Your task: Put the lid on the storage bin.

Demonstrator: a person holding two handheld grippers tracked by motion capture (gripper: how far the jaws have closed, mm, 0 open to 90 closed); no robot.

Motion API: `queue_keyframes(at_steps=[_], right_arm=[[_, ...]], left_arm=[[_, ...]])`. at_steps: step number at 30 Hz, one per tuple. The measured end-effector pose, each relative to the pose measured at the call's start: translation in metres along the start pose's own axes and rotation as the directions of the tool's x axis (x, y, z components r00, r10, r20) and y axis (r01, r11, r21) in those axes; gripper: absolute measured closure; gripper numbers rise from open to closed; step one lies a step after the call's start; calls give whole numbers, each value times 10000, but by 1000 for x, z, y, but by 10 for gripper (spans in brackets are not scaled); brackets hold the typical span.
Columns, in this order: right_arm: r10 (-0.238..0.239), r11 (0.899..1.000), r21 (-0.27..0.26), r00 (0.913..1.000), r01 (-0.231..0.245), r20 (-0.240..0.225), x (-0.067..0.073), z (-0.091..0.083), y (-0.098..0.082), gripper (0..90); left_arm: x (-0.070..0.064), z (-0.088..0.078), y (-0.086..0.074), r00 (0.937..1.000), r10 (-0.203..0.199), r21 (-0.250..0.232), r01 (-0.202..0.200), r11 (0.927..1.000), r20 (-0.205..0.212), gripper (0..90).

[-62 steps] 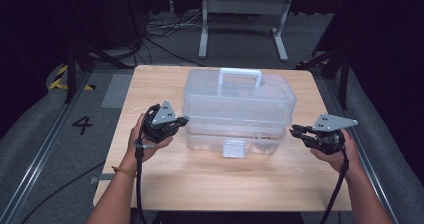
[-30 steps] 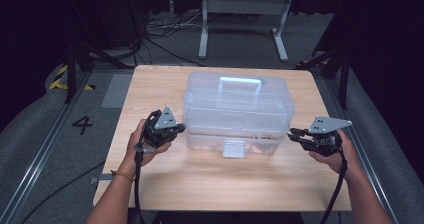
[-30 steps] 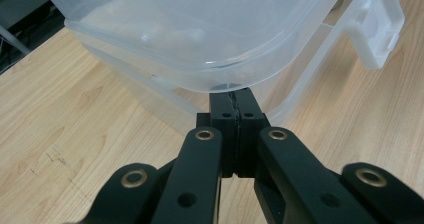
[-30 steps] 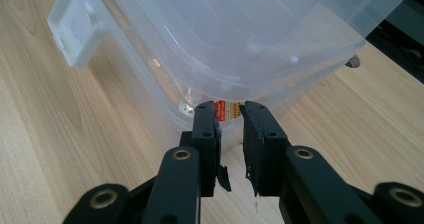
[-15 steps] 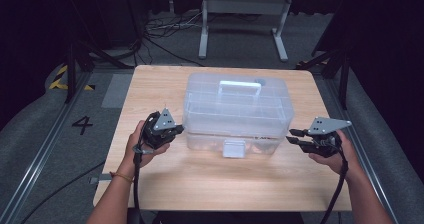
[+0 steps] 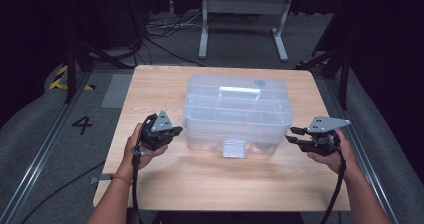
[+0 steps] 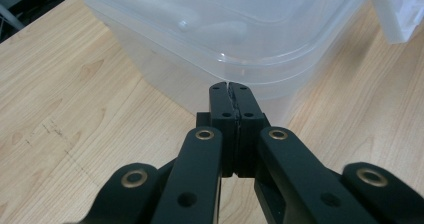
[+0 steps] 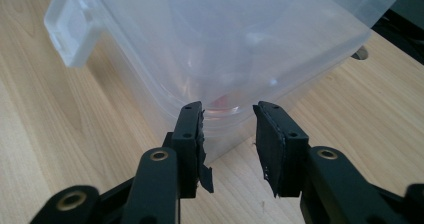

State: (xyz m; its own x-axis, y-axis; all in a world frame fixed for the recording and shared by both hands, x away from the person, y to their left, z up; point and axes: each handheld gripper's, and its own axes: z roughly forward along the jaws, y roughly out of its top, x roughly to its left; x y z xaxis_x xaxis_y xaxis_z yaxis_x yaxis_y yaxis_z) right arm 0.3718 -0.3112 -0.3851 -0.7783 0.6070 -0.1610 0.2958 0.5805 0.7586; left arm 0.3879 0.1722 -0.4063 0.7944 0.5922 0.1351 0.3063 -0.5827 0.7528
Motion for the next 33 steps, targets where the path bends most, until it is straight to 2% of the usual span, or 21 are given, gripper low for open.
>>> queue_keyframes(at_steps=[4, 8, 12, 15, 19, 21, 24, 27, 28, 30, 33], right_arm=[[-63, 10000, -7, 9999, 62, -122, 1, 0, 0, 628], [-15, 10000, -33, 9999, 15, -112, 0, 0, -1, 607], [-106, 9999, -57, 9999, 106, -9, 1, 0, 0, 592], [-246, 9997, -2, 9994, 246, 229, 3, 0, 2, 537], [-433, 9991, 72, 9974, 429, 573, 4, 1, 3, 469], [-688, 9974, 241, 9953, 673, 685, 5, 1, 4, 439], [-808, 9962, 394, 9937, 779, 781, 5, 1, 4, 395], [-953, 9941, 598, 9917, 904, 860, 6, 0, 7, 364], [-1004, 9937, 588, 9914, 956, 843, 7, -1, 7, 351], [-1014, 9935, 615, 9904, 959, 939, 7, -2, 8, 325], [-871, 9949, 598, 9904, 810, 1077, 8, -3, 5, 317]], left_arm=[[-1, 0, -1, 9999, 9, -43, -10, 10000, -139, 900], [-1, 1, -1, 9999, -25, -77, 24, 10000, -115, 900], [-2, 0, 0, 9995, 86, 20, -86, 10000, -302, 882], [-3, -3, 1, 9998, 199, 108, -198, 9997, -92, 806], [-6, -3, 5, 9977, 587, 562, -568, 9968, -339, 711], [-5, -1, 8, 9965, 659, 898, -611, 9941, -522, 598], [-5, 0, 10, 9958, 718, 1113, -653, 9916, -562, 515], [-8, 0, 10, 9947, 905, 1394, -829, 9868, -492, 469], [-9, 0, 11, 9929, 1024, 1517, -923, 9841, -598, 453], [-12, -2, 10, 9923, 1040, 1512, -929, 9841, -673, 407], [-13, -4, 10, 9909, 1109, 1456, -989, 9844, -761, 394]])
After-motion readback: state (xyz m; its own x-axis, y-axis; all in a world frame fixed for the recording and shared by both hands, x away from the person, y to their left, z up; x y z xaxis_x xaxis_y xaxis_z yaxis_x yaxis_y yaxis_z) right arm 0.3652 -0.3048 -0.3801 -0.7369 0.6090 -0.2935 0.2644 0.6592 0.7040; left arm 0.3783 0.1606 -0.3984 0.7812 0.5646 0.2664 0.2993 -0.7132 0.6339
